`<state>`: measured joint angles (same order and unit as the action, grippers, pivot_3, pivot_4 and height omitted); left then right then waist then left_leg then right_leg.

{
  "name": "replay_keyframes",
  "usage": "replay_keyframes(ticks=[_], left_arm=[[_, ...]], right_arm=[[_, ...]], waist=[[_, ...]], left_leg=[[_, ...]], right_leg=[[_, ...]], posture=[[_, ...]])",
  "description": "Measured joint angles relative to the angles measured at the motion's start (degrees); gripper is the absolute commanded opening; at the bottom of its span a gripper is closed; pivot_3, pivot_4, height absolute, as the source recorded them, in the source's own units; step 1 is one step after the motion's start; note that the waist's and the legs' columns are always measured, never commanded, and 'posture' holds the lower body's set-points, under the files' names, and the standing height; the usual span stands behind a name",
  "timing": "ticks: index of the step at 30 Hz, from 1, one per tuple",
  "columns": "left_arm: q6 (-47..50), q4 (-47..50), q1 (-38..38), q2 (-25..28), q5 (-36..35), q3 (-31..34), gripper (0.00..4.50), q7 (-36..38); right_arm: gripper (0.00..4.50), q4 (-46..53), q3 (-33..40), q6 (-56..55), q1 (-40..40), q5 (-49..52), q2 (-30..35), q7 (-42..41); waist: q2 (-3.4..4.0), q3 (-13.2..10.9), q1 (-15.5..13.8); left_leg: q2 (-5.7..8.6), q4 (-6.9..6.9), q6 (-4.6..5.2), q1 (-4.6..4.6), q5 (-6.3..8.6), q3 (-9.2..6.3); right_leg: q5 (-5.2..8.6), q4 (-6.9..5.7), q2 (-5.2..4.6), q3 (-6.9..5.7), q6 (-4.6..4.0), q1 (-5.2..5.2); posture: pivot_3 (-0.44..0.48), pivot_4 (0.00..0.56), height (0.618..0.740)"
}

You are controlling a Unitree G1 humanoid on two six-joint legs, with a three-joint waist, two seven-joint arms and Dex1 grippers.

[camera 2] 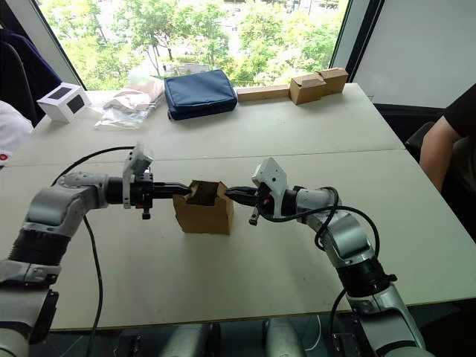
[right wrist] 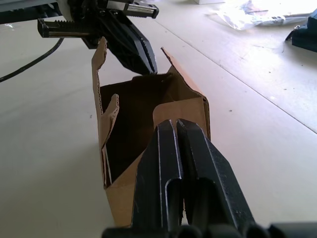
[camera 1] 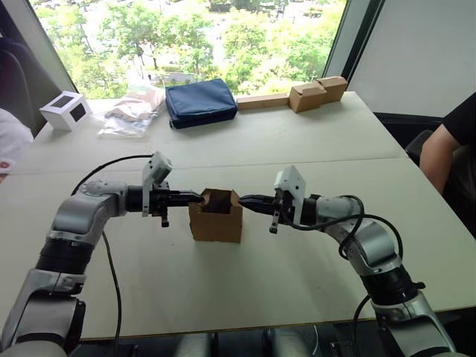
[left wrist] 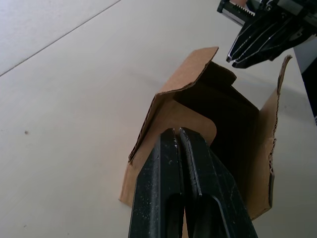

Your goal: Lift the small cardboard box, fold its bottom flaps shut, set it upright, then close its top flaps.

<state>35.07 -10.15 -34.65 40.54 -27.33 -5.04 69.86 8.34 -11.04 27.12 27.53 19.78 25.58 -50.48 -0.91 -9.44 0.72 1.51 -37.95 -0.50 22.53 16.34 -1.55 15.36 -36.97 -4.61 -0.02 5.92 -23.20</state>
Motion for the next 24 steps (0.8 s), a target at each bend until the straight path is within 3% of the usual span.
replay_keyframes(ticks=[24], left_arm=[[-4.7, -1.4, 0.6, -3.0, 3.5, -0.8, 0.1, 0.6]], right_arm=[[0.07, -13.2, -6.9, -7.9, 8.5, -9.0, -2.2, -4.7]], waist=[[0.0, 0.0, 0.0]], left_leg=[[0.0, 0.0, 0.0, -0.01, 0.0, -0.01]], right_leg=[[0.0, -0.03, 0.01, 0.0, 0.0, 0.0]], posture=[[0.0, 0.15, 0.737]])
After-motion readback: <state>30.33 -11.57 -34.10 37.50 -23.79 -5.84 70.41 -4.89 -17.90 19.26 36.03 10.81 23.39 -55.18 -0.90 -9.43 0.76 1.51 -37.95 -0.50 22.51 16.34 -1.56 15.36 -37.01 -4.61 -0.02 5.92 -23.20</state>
